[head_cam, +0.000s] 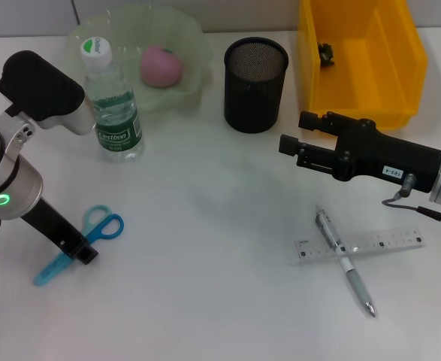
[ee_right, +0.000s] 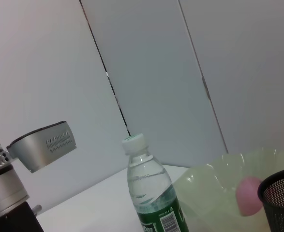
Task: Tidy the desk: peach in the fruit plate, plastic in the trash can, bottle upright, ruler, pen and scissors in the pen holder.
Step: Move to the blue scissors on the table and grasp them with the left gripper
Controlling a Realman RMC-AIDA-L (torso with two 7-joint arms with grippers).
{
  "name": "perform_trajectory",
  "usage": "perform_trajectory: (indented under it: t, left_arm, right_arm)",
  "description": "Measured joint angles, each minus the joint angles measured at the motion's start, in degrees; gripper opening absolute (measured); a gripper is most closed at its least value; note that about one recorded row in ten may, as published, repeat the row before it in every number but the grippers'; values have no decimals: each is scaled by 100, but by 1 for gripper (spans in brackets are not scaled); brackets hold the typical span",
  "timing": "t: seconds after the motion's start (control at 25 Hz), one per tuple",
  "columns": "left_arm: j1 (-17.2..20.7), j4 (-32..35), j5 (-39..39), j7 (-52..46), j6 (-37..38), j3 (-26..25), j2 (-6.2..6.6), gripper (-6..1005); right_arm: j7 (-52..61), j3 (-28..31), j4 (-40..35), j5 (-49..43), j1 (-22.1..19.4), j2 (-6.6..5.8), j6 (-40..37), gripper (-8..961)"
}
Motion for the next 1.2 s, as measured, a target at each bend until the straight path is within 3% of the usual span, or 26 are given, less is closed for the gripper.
perform_trajectory:
  t: [0.4,0.6,1.2]
  left_arm:
    - [4,66,78,-55,-27,199,2,451]
    - [6,110,98,-76,-29,233,-7,356]
    - [58,335,125,-95,-7,255,-7,211]
  right_arm:
    - [2,0,6,10,0,0,7,720]
    - [10,0,9,18,-7,0,9,720]
    - [3,0,9,88,-2,0,8,720]
